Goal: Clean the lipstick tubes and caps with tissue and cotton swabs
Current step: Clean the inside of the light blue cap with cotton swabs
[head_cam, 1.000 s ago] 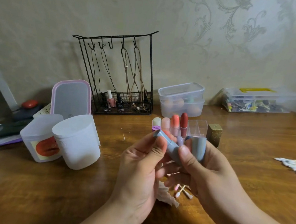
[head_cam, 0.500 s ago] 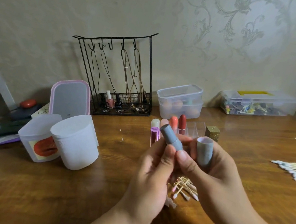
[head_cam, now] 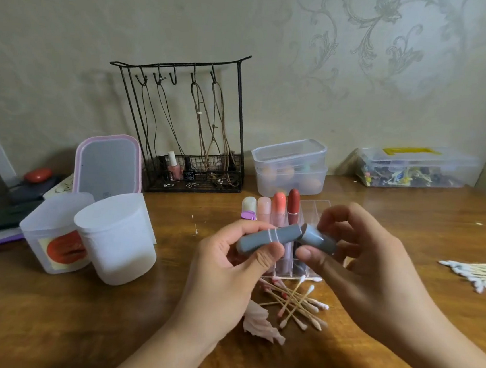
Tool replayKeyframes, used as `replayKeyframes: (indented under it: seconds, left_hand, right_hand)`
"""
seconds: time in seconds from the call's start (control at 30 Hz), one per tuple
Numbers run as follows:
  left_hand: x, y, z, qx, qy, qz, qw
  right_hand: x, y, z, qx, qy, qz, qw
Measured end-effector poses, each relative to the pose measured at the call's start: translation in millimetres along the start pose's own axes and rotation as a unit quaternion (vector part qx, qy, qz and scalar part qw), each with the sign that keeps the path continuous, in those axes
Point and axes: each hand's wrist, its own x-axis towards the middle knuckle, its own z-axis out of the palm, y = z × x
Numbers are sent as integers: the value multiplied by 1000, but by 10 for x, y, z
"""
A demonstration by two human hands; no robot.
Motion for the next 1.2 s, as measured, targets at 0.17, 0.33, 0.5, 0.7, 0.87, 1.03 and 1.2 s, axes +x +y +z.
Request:
replayKeyframes:
  seconds: [0.17,0.33,0.5,0.7,0.87,1.03,1.2]
  left_hand:
    - [-16,10,-13,37,-25,11,999]
    - [-31,-24,26,36,-62,46,996]
    - [-44,-53,28,14,-78,65,995]
    - [-34,-90,33,-15,-119,37,992]
    - [-35,-109,52,16,-85,12,996]
    - [56,-143,-35,19,40,-15,999]
    - [100,-78,-100,3,82,8,997]
  right_hand:
    - [-8,-6,-16,16,11,-31,999]
    - [-42,-11,48,62,-22,-38,997]
    - [-60,11,94,161,8,-5,987]
    - [-44,32,68,74,41,-62,994]
    - [62,52,-110,-15,123,-124,985]
    - [218,230,-177,-253,169,-161,939]
    - [257,383,-56,-318,107,-170,927]
